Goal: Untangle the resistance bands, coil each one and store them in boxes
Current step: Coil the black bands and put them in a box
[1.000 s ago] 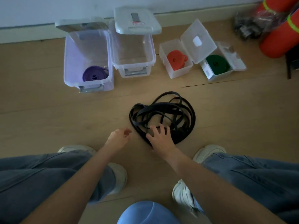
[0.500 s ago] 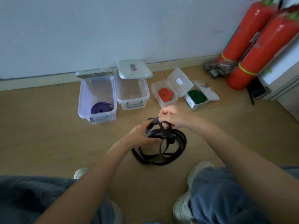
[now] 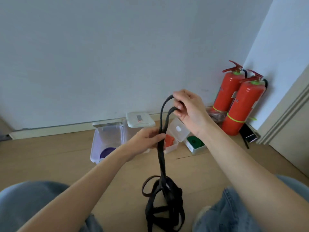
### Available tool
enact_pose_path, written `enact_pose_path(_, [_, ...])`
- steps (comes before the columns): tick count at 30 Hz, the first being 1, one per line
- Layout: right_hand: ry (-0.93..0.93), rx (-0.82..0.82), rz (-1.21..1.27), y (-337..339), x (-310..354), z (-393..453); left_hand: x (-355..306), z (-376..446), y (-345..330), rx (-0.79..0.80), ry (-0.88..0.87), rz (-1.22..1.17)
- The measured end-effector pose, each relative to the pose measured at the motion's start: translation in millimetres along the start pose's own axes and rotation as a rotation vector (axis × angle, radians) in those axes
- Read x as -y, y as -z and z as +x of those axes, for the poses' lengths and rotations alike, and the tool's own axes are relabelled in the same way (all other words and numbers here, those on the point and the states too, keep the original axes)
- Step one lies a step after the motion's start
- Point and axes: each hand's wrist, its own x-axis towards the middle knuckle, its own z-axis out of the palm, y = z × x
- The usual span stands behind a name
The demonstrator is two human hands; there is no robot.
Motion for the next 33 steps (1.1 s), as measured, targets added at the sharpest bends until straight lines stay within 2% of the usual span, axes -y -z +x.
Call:
enact_pose_path(2, [0.017,-0.083,-0.062,9.4,4.3,4.1,-12.3,2.6,15.2,-0.268,-0.133,-0.171])
enact_pose_path(3, [0.000,-0.095,-0.150,13.2,4.1,5.8,-19.5,4.8,23.0,-0.347,-0.208,-0.208])
enact_pose_path(4, [-0.040,-0.083,-0.276,16.2,0.5,7.0,-24.0,7.8,27.8,-0.357,-0.247,-0.149])
enact_pose_path(5, [-0.103,-0.066,-0.446,17.9,-5.7,8.5,-26.6,9.6,27.1,-0.287,-0.211,0.025])
enact_pose_path(7, [-0.278,-0.027,-0.872,19.9,-21.3,7.2,-13.4,6.2,21.3,-0.021,-0.012,0.420])
enact_pose_path(9, [-0.381,0.089,-1.241,25.6,-33.1,3.4,-2.8,-0.6,23.8,0.067,0.094,0.472])
enact_pose_path(10, [-0.375,0.205,-1.313,28.6,-36.2,3.7,-0.9,-2.9,28.0,0.076,0.077,0.470])
enact_pose_path(13, [-0.436,0.593,-1.275,13.7,-43.9,4.4,-4.5,-0.7,38.0,0.210,-0.006,0.594])
enact_pose_path(14, [-0.426,0.681,-1.319,8.0,-48.2,7.4,-5.4,2.8,40.5,0.245,-0.036,0.610])
enact_pose_path(16, [-0.353,0.725,-1.393,-1.0,-55.5,14.8,-0.6,11.2,47.3,0.202,-0.073,0.649])
enact_pose_path(17, [-0.338,0.701,-1.352,-3.0,-58.4,18.2,4.5,13.4,53.5,0.125,-0.068,0.630])
enact_pose_path(19, [-0.346,0.589,-1.103,-4.1,-60.3,19.5,25.1,14.7,65.9,0.037,-0.006,0.545])
enact_pose_path(20, [-0.339,0.519,-0.932,-3.4,-59.4,20.3,39.4,13.9,69.7,0.068,0.057,0.529])
enact_pose_path(23, [-0.230,0.317,-0.390,2.5,-51.1,28.9,86.0,6.6,67.4,0.331,0.297,0.612])
enact_pose_path(25, [-0.133,0.152,-0.282,12.4,-46.4,39.8,96.9,4.9,69.2,0.302,0.326,0.625])
enact_pose_path(26, [-0.120,0.080,-0.384,18.0,-45.3,44.6,92.4,7.3,74.4,0.226,0.303,0.613])
enact_pose_path(28, [-0.211,0.032,-0.851,30.1,-46.5,49.0,69.1,10.0,84.0,0.044,0.236,0.464])
enact_pose_path(30, [-0.476,0.207,-1.404,37.8,-49.2,47.1,35.3,10.1,92.2,-0.123,0.149,0.136])
enact_pose_path(31, [-0.600,0.330,-1.610,37.9,-50.4,43.0,19.6,8.7,93.4,-0.147,0.100,0.032])
enact_pose_path(32, [-0.656,0.422,-1.727,36.3,-51.9,39.7,6.7,7.6,91.3,-0.122,0.071,0.010])
enact_pose_path(33, [-0.637,0.463,-1.733,33.5,-51.5,36.8,-2.8,6.5,86.5,-0.064,0.062,0.046])
